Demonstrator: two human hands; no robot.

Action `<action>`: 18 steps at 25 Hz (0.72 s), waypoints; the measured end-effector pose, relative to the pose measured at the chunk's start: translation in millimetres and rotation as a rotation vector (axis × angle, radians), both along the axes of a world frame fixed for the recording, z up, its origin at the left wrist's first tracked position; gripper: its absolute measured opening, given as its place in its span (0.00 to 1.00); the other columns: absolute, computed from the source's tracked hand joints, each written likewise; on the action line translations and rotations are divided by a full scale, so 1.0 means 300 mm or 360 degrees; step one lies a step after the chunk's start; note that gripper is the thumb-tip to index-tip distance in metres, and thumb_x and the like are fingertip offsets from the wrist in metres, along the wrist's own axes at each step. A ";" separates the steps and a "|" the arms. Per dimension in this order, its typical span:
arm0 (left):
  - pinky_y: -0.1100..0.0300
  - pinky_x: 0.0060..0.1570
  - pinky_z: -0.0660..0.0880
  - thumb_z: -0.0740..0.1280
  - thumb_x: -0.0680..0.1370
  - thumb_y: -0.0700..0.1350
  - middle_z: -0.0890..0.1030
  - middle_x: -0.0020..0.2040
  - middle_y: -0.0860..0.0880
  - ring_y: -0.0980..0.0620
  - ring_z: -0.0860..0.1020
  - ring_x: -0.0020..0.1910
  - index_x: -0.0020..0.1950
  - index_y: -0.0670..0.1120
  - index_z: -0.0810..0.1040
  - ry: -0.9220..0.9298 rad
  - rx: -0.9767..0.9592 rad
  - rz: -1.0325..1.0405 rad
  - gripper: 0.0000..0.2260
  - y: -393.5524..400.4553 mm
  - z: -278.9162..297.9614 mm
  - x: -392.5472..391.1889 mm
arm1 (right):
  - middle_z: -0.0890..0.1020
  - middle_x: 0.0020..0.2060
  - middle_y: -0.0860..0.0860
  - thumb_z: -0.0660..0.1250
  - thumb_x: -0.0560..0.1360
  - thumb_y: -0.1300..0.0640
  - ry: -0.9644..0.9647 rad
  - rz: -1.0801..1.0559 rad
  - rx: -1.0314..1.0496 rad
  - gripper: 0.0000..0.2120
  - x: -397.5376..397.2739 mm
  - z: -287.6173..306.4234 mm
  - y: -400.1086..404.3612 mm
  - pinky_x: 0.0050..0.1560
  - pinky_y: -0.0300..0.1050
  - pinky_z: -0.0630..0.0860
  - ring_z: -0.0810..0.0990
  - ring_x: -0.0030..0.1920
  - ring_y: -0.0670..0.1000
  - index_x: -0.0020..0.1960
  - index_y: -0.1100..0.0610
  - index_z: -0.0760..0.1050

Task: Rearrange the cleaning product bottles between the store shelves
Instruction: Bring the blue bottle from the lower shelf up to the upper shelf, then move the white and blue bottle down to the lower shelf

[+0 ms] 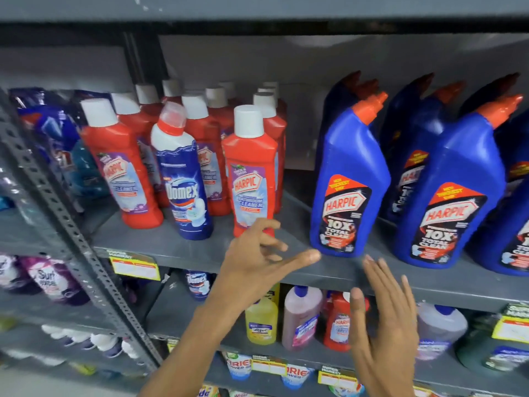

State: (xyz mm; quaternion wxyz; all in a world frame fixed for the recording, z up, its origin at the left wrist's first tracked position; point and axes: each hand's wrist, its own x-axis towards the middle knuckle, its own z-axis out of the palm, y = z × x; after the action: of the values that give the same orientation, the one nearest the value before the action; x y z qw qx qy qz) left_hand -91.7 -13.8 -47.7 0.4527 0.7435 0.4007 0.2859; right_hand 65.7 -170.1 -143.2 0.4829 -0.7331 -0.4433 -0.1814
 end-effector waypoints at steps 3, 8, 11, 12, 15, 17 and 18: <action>0.66 0.40 0.80 0.82 0.63 0.68 0.90 0.41 0.52 0.57 0.87 0.38 0.48 0.55 0.85 -0.0122 0.0087 0.0237 0.23 0.028 -0.011 -0.196 | 0.81 0.75 0.50 0.63 0.84 0.51 -0.0024 0.0324 0.0104 0.22 -0.187 0.005 0.029 0.84 0.56 0.65 0.75 0.80 0.53 0.75 0.59 0.77; 0.64 0.31 0.76 0.80 0.70 0.63 0.84 0.35 0.50 0.61 0.77 0.28 0.43 0.51 0.80 -0.0501 0.0510 0.0801 0.18 0.217 0.009 -0.428 | 0.73 0.81 0.42 0.63 0.85 0.44 0.0001 0.0716 -0.0213 0.26 -0.375 0.104 0.231 0.85 0.40 0.60 0.67 0.83 0.42 0.81 0.51 0.71; 0.66 0.44 0.81 0.83 0.64 0.63 0.84 0.48 0.56 0.61 0.83 0.42 0.60 0.56 0.73 -0.0574 0.0407 0.0630 0.31 0.347 0.038 -0.453 | 0.68 0.84 0.43 0.57 0.87 0.38 -0.0098 0.0687 -0.0514 0.29 -0.452 0.124 0.374 0.85 0.37 0.57 0.63 0.85 0.42 0.84 0.50 0.65; 0.67 0.50 0.82 0.84 0.63 0.61 0.83 0.56 0.57 0.62 0.84 0.49 0.65 0.57 0.70 -0.0553 0.0371 0.0500 0.37 0.386 0.042 -0.443 | 0.68 0.84 0.45 0.55 0.87 0.38 -0.0126 0.0642 -0.0588 0.30 -0.476 0.120 0.414 0.86 0.38 0.57 0.63 0.85 0.44 0.84 0.52 0.65; 0.61 0.64 0.82 0.86 0.68 0.52 0.82 0.68 0.56 0.59 0.84 0.65 0.73 0.56 0.68 -0.0481 0.0286 0.0101 0.39 0.492 0.048 -0.412 | 0.73 0.82 0.53 0.53 0.88 0.41 -0.0206 0.0413 -0.0714 0.30 -0.537 0.100 0.497 0.86 0.45 0.61 0.70 0.83 0.51 0.82 0.58 0.69; 0.61 0.63 0.84 0.83 0.69 0.51 0.86 0.63 0.59 0.59 0.86 0.62 0.72 0.55 0.72 -0.0451 0.0215 -0.0020 0.35 0.546 0.055 -0.405 | 0.78 0.78 0.55 0.56 0.88 0.44 -0.0327 0.0238 -0.0689 0.27 -0.559 0.077 0.523 0.84 0.50 0.67 0.75 0.80 0.53 0.79 0.60 0.73; 0.64 0.59 0.85 0.83 0.69 0.49 0.88 0.59 0.62 0.61 0.87 0.60 0.71 0.53 0.74 -0.0461 0.0182 -0.0048 0.33 0.564 0.059 -0.403 | 0.79 0.77 0.55 0.57 0.88 0.45 -0.0371 0.0174 -0.0661 0.26 -0.566 0.066 0.531 0.82 0.52 0.70 0.77 0.78 0.54 0.78 0.61 0.75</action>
State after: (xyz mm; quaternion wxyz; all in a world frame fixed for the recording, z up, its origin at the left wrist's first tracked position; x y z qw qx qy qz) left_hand -212.7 155.3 -29.9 0.4669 0.7249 0.3031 0.4057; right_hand -104.0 -10.8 -123.5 0.2764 -0.7657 -0.5628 -0.1433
